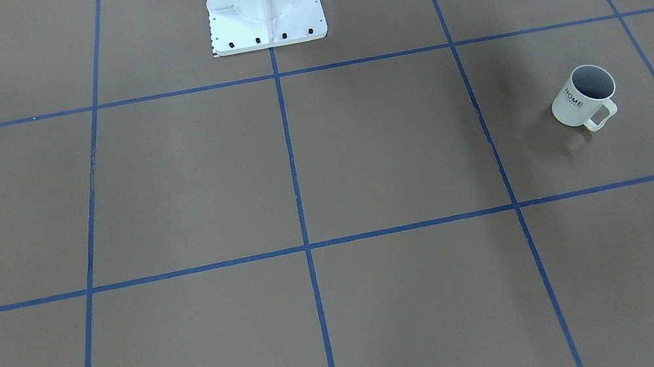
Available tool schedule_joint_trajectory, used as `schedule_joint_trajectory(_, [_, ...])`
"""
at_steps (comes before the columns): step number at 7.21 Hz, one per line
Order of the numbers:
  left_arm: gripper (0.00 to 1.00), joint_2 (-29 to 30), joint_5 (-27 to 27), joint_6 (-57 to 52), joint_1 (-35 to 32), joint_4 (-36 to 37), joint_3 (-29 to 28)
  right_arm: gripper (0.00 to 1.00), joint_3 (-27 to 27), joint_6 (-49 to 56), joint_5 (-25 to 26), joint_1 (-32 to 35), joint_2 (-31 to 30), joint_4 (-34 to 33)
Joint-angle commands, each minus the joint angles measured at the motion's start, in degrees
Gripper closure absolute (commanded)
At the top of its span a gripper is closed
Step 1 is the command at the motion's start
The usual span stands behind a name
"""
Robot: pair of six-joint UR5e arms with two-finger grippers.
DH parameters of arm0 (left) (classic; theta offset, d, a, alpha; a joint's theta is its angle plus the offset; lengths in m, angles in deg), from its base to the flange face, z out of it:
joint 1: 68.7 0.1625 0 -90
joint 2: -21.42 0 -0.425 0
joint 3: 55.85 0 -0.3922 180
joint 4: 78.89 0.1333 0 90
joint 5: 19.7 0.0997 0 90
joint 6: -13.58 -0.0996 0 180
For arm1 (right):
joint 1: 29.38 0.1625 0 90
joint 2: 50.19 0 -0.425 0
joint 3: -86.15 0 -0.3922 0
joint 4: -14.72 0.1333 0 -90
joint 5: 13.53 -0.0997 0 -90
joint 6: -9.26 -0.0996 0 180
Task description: Left arm hands cup to right arm to dump lemon
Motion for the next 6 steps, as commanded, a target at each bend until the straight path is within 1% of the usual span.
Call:
schedule_joint_trajectory(1, [0.0,-1.37,1.91,-1.15,-0.66,0.05,-0.75,0.0,0.02,0.01,-1.01,0.06,0.93,-0.06])
schedule_joint_trajectory(2, [0.0,-2.68,2.0,-1.15,-0.75,-0.3,-0.15,0.0,-0.5,0.19,-0.32,0.06,0.68,0.03])
schedule_joint_trajectory(3, [0.0,-2.61,1.92,-1.15,-0.84,-0.21,-0.06,0.0,-0.5,-0.07,-0.58,0.06,0.32,-0.06])
schedule_joint_trajectory(4, [0.0,-1.74,2.18,-0.8,-0.4,0.92,-1.19,0.0,-0.68,0.01,-0.58,-0.02,0.32,-0.06])
schedule_joint_trajectory(5, [0.0,-1.56,3.75,-1.23,-0.49,2.06,-0.85,0.0,-1.02,-0.16,-0.75,-0.02,0.32,-0.06])
schedule_joint_trajectory(6, [0.0,-1.56,3.76,-3.58,-0.66,3.29,-0.93,0.0,-1.2,-0.16,-0.58,-0.02,0.32,-0.15])
